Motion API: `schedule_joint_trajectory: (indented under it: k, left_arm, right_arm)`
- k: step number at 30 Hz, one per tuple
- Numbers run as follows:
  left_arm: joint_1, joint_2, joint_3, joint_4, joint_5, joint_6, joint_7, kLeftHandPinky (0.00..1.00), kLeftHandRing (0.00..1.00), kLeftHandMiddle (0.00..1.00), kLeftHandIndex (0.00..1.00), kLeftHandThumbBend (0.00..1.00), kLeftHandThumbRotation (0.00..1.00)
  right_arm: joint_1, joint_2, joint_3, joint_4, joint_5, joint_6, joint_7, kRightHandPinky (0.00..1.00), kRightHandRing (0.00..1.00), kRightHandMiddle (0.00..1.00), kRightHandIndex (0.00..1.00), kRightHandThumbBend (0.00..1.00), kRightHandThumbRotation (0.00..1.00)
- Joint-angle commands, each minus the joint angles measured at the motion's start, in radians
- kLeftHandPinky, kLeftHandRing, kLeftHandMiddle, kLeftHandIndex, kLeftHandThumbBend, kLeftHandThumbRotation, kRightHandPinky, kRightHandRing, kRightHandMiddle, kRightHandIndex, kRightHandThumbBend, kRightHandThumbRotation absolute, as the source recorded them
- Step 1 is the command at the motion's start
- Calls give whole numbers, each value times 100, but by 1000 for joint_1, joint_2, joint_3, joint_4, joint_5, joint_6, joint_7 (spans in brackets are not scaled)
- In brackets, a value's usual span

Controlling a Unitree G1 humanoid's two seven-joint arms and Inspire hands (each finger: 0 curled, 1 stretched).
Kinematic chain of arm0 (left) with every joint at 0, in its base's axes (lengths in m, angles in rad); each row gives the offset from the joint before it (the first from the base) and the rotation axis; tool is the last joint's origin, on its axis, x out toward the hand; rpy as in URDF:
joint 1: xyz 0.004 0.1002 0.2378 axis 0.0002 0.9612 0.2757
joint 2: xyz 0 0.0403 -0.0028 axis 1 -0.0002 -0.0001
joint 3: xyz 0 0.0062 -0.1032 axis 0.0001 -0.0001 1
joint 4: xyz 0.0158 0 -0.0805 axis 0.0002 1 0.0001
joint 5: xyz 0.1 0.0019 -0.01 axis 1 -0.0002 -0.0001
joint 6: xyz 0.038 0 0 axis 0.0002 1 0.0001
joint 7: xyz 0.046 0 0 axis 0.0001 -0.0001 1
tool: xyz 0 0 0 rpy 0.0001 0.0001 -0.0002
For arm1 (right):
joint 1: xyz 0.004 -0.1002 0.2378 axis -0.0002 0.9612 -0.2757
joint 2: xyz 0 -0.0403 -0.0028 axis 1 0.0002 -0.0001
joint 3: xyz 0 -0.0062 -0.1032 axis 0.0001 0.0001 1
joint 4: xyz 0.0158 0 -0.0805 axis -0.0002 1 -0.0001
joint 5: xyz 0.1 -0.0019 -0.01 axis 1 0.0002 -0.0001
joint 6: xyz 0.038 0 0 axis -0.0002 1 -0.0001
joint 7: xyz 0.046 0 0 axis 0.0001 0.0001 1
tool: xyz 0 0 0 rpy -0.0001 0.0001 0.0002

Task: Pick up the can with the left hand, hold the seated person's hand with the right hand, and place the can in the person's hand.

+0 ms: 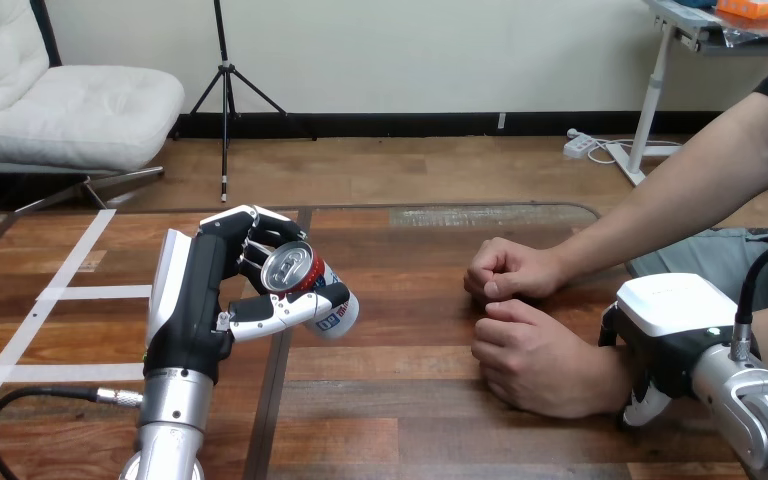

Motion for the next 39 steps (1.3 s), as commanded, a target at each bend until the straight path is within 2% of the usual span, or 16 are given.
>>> schedule_joint_trajectory:
  k: [1,13,19,25,39]
  left_arm:
    - [-41,10,15,-64,-10,-10,1,30,37,44,46,66,0]
    - [-38,13,16,-68,-2,-7,6,30,37,44,46,66,0]
    - [-37,12,18,-69,-7,-8,3,30,37,45,46,66,0]
    - [-40,11,16,-64,-10,-16,-1,30,37,45,46,66,0]
    - [-53,5,5,-53,4,-24,4,30,37,44,46,67,0]
  right_arm:
    - [-37,-6,15,50,14,0,-11,21,30,42,63,68,0]
    - [-31,3,7,46,38,-8,-49,27,37,46,56,68,0]
    - [-29,-3,4,19,40,1,-40,29,39,47,56,69,0]
    - [-16,-5,-15,-33,53,6,-40,29,40,48,55,70,0]
    - [-10,-14,-35,-109,61,17,-32,32,42,50,52,74,0]
